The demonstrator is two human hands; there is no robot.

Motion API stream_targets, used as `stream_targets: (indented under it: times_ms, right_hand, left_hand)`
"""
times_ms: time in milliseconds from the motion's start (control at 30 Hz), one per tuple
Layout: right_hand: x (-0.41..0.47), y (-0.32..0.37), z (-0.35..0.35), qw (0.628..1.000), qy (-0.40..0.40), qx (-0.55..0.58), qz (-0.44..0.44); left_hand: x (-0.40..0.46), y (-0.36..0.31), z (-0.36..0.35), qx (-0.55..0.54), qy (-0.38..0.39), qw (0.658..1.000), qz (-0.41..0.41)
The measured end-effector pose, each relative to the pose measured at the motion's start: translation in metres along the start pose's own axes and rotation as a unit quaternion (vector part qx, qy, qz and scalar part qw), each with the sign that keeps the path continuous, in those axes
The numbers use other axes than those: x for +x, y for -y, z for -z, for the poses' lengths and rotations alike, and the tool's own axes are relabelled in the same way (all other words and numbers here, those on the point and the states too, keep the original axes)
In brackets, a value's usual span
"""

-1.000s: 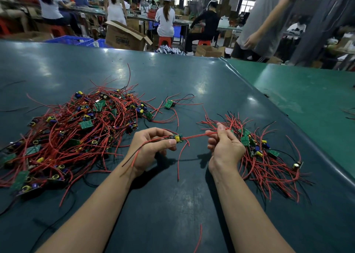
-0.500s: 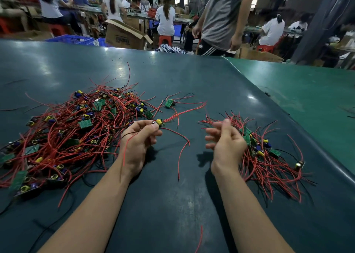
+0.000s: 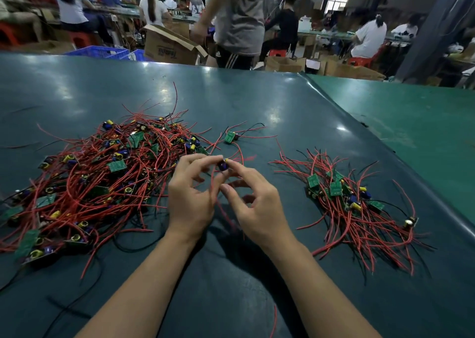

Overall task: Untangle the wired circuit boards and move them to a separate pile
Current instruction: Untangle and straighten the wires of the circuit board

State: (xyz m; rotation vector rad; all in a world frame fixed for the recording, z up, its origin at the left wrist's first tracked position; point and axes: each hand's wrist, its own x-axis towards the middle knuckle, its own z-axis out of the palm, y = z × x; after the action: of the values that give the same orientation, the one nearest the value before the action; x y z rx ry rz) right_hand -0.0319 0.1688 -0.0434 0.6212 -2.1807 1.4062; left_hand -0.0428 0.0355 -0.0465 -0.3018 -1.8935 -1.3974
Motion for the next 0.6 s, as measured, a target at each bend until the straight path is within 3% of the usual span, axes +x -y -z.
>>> stream_targets:
  times_ms: [133, 267, 433, 600]
  right_hand:
    - [-0.0001, 0.0042, -0.0008, 0.996, -0.027, 0.078, -0.029]
    - [0.0039, 0.0066, 0.0045, 0.948, -0.065, 0.278, -0.143]
    - [0.0013, 0.0075, 0.0014, 0.943, -0.013, 0.288, -0.164]
    - [0.0062, 0.0058, 0.0060, 0.910, -0.136, 0.330, -0.211]
  left_hand:
    - [-0.0013, -0.0011, -0.0033, 0.038, 0.024, 0.993, -0.110]
    - [-0.0025, -0.0070, -0.0066, 0.091, 0.057, 0.981, -0.162]
    - [0.0012, -0.0069, -0.0041, 0.122, 0.078, 0.968, -0.203]
    - [-0.0017, -0.0057, -0.0056, 0.110, 0.088, 0.971, -0.193]
